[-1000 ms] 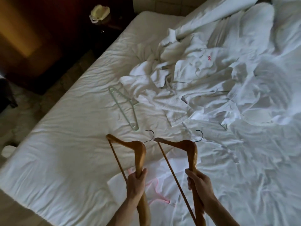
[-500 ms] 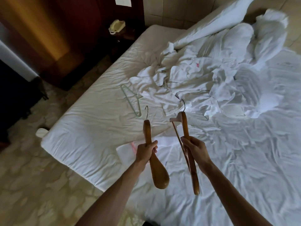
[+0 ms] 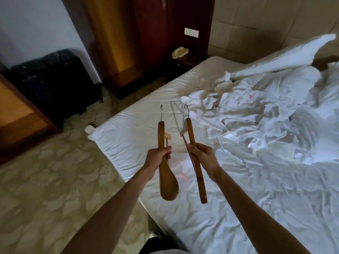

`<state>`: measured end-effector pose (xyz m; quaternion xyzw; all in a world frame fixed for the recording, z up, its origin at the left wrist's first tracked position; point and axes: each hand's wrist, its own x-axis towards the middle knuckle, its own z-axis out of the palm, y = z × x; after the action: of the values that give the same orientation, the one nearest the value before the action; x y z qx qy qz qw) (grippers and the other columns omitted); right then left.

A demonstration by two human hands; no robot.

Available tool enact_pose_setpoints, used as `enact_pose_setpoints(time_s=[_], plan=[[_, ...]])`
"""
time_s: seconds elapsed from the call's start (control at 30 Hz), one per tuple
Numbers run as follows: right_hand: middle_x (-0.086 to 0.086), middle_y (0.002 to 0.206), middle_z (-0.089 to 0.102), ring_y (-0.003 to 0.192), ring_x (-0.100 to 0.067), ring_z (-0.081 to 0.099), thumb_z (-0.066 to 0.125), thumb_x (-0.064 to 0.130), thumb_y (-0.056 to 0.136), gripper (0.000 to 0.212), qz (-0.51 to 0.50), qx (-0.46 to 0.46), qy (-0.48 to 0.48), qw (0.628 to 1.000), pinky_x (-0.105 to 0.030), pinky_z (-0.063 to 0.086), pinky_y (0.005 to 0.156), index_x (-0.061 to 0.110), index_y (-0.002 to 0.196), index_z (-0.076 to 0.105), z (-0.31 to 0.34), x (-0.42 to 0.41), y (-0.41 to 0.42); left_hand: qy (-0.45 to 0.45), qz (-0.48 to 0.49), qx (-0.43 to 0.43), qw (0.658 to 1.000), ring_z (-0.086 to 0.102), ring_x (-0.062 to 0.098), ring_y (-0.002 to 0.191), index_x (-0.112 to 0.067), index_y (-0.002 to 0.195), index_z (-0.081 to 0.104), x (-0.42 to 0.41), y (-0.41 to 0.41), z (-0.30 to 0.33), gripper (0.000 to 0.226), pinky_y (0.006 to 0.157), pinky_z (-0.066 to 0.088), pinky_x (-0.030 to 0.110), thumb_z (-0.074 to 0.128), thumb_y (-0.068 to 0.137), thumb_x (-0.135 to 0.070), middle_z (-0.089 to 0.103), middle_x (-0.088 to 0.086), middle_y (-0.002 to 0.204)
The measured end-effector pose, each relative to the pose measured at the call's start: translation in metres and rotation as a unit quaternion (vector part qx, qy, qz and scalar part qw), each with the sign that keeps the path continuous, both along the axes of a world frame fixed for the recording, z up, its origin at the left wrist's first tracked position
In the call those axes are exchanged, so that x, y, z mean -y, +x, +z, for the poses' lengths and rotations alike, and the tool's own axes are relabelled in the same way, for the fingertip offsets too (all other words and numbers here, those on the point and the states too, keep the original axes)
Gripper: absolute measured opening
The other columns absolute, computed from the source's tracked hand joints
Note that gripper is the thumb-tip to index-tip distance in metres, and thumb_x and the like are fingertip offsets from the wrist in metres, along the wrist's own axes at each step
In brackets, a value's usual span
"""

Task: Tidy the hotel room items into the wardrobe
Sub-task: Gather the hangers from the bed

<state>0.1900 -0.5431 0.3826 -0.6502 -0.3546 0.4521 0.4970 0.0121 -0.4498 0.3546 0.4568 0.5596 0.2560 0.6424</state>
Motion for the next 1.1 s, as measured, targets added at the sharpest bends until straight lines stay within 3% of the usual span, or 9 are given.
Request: enact_pose_setpoints(time_s=[0.1, 0.27, 0.43, 0.53, 0.67, 0.77, 0.9, 0.97, 1.1], plan=[[-0.002, 0.066, 0.063, 0.065, -0.016, 0.058, 0.065, 0.028, 0.095, 0.029, 0.062, 0.018, 0.010, 0.998, -0.032, 0.048, 0.070, 0.003, 0.082, 0.072, 0.016, -0.032, -0.051, 0.016, 0.059, 0.014, 0.998, 0.063, 0.016, 0.056, -0.003, 0.081, 0.076, -0.007, -0.064, 0.015, 0.028, 0.063, 0.053, 0.028, 0.075, 0.088, -0.030, 0.070, 0.010, 0.072], [-0.004, 0.069, 0.068, 0.069, -0.019, 0.064, 0.063, 0.035, 0.095, 0.028, 0.168, 0.043, 0.020, 0.985, -0.037, 0.054, 0.076, 0.012, 0.082, 0.073, 0.036, -0.090, -0.170, 0.026, 0.162, 0.047, 0.985, 0.059, 0.013, 0.046, -0.005, 0.074, 0.070, -0.014, -0.187, 0.043, 0.031, 0.051, 0.049, 0.023, 0.082, 0.080, -0.033, 0.066, 0.006, 0.061], [-0.006, 0.076, 0.064, 0.072, -0.016, 0.060, 0.061, 0.035, 0.097, 0.027, 0.281, 0.024, 0.032, 0.959, -0.027, 0.049, 0.072, 0.014, 0.083, 0.069, 0.055, -0.137, -0.315, 0.081, 0.265, 0.027, 0.960, 0.063, 0.015, 0.063, -0.013, 0.071, 0.076, -0.019, -0.316, 0.071, 0.024, 0.071, 0.048, 0.033, 0.076, 0.086, -0.031, 0.070, 0.005, 0.069], [-0.008, 0.076, 0.061, 0.073, -0.016, 0.058, 0.061, 0.035, 0.097, 0.032, 0.336, 0.024, 0.046, 0.940, -0.028, 0.048, 0.071, 0.006, 0.088, 0.068, 0.059, -0.175, -0.401, 0.096, 0.309, 0.006, 0.946, 0.063, 0.015, 0.069, -0.011, 0.080, 0.075, -0.038, -0.401, 0.078, 0.022, 0.070, 0.047, 0.029, 0.073, 0.088, -0.032, 0.070, 0.004, 0.073], [-0.022, 0.087, 0.065, 0.082, -0.025, 0.064, 0.064, 0.040, 0.094, 0.036, 0.382, 0.021, 0.061, 0.922, -0.045, 0.054, 0.082, 0.005, 0.097, 0.070, 0.073, -0.237, -0.513, 0.121, 0.337, -0.014, 0.934, 0.064, 0.014, 0.070, -0.007, 0.090, 0.074, -0.079, -0.514, 0.091, 0.026, 0.062, 0.049, 0.020, 0.071, 0.089, -0.033, 0.070, 0.005, 0.075], [-0.023, 0.092, 0.068, 0.088, -0.035, 0.069, 0.065, 0.047, 0.090, 0.042, 0.403, 0.036, 0.065, 0.912, -0.052, 0.053, 0.090, 0.006, 0.098, 0.071, 0.089, -0.282, -0.586, 0.131, 0.350, -0.033, 0.927, 0.065, 0.017, 0.073, -0.011, 0.085, 0.075, -0.115, -0.590, 0.101, 0.025, 0.069, 0.050, 0.028, 0.074, 0.086, -0.036, 0.071, 0.005, 0.074], [0.000, 0.087, 0.075, 0.087, -0.019, 0.071, 0.064, 0.055, 0.087, 0.034, 0.430, 0.060, 0.072, 0.898, -0.041, 0.054, 0.084, 0.025, 0.097, 0.076, 0.105, -0.335, -0.665, 0.145, 0.345, -0.029, 0.927, 0.063, 0.014, 0.071, -0.014, 0.082, 0.074, -0.159, -0.668, 0.116, 0.022, 0.070, 0.047, 0.029, 0.073, 0.087, -0.035, 0.070, 0.001, 0.071], [0.001, 0.085, 0.073, 0.085, -0.016, 0.069, 0.063, 0.049, 0.091, 0.031, 0.434, 0.055, 0.072, 0.896, -0.032, 0.050, 0.077, 0.022, 0.098, 0.075, 0.106, -0.360, -0.697, 0.149, 0.341, -0.024, 0.928, 0.062, 0.010, 0.066, -0.014, 0.083, 0.074, -0.182, -0.697, 0.120, 0.023, 0.068, 0.046, 0.027, 0.072, 0.088, -0.037, 0.069, -0.001, 0.070], [0.001, 0.076, 0.069, 0.078, -0.019, 0.066, 0.063, 0.042, 0.093, 0.026, 0.451, 0.045, 0.070, 0.889, -0.039, 0.053, 0.084, 0.019, 0.093, 0.074, 0.104, -0.418, -0.759, 0.149, 0.330, -0.019, 0.932, 0.057, 0.004, 0.059, -0.015, 0.083, 0.074, -0.242, -0.751, 0.123, 0.025, 0.063, 0.042, 0.022, 0.070, 0.090, -0.039, 0.064, -0.007, 0.065]])
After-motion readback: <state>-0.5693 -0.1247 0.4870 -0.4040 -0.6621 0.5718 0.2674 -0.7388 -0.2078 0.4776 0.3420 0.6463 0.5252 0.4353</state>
